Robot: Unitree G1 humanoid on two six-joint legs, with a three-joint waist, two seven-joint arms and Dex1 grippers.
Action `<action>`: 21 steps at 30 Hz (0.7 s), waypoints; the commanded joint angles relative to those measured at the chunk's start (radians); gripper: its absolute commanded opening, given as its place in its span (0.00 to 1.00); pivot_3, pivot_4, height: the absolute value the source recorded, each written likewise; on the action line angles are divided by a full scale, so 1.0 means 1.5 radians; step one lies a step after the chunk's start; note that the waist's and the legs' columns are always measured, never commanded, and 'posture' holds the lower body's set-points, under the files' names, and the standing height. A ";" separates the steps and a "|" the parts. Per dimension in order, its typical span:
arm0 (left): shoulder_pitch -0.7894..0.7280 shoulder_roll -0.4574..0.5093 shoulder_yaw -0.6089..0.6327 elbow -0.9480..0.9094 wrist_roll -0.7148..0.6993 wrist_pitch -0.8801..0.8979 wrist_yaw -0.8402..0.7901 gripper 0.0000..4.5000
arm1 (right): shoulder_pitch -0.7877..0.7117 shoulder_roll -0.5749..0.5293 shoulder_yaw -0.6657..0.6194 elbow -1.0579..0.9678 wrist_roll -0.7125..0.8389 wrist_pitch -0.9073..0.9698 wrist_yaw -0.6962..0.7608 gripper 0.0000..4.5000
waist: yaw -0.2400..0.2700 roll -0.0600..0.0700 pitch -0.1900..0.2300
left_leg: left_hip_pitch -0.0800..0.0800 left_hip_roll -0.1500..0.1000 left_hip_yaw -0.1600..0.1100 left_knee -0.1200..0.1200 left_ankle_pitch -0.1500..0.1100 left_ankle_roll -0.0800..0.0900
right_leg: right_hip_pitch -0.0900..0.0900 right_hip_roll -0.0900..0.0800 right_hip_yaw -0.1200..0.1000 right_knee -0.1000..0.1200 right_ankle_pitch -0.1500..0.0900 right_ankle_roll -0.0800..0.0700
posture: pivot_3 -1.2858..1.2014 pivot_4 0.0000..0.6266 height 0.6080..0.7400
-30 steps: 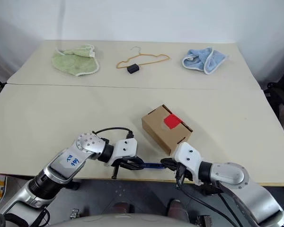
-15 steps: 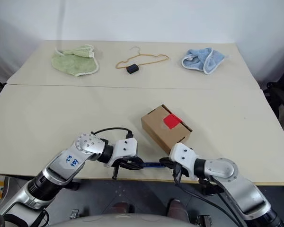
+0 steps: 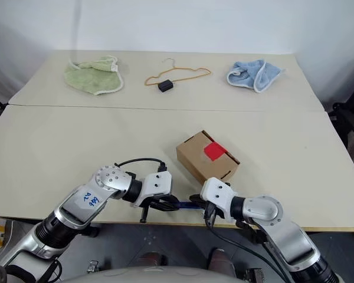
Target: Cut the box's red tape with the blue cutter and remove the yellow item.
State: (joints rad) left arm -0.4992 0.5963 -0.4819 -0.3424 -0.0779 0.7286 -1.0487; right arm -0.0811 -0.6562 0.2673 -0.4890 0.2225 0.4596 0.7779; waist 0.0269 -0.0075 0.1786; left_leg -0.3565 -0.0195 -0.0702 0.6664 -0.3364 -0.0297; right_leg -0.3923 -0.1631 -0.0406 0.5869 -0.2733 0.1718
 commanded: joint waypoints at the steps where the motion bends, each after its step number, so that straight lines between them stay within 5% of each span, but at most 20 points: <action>1: -0.008 -0.004 -0.001 0.008 0.007 -0.001 0.020 0.09 | 0.022 -0.023 -0.016 -0.010 0.017 -0.011 0.035 0.01 | 0.001 0.000 0.000 | 0.000 0.000 0.000 0.000 0.000 0.000 | 0.000 0.000 0.000 0.000 0.000 0.000 | 0.52 0.24 1.00; 10: -0.012 -0.003 0.000 0.018 0.008 -0.011 0.017 0.09 | 0.045 -0.067 -0.038 0.011 0.014 -0.055 0.090 0.01 | 0.000 0.000 0.000 | 0.000 0.000 0.000 0.000 0.000 0.000 | 0.000 0.000 0.000 0.000 0.000 0.000 | 0.52 0.24 1.00; 21: -0.012 -0.001 -0.003 0.016 0.005 -0.022 0.011 0.09 | -0.004 0.015 0.043 0.031 -0.015 -0.042 0.068 0.01 | -0.002 0.000 0.000 | 0.000 0.000 0.000 0.000 0.000 0.000 | 0.000 0.000 0.000 0.000 0.000 0.000 | 0.52 0.24 1.00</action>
State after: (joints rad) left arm -0.5080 0.5971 -0.4851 -0.3171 -0.0778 0.6951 -1.0521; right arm -0.0932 -0.6437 0.2914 -0.4419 0.2086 0.3777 0.8804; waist 0.0241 -0.0074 0.1785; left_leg -0.3559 -0.0195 -0.0701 0.6665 -0.3362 -0.0299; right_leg -0.3921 -0.1631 -0.0404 0.5874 -0.2732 0.1719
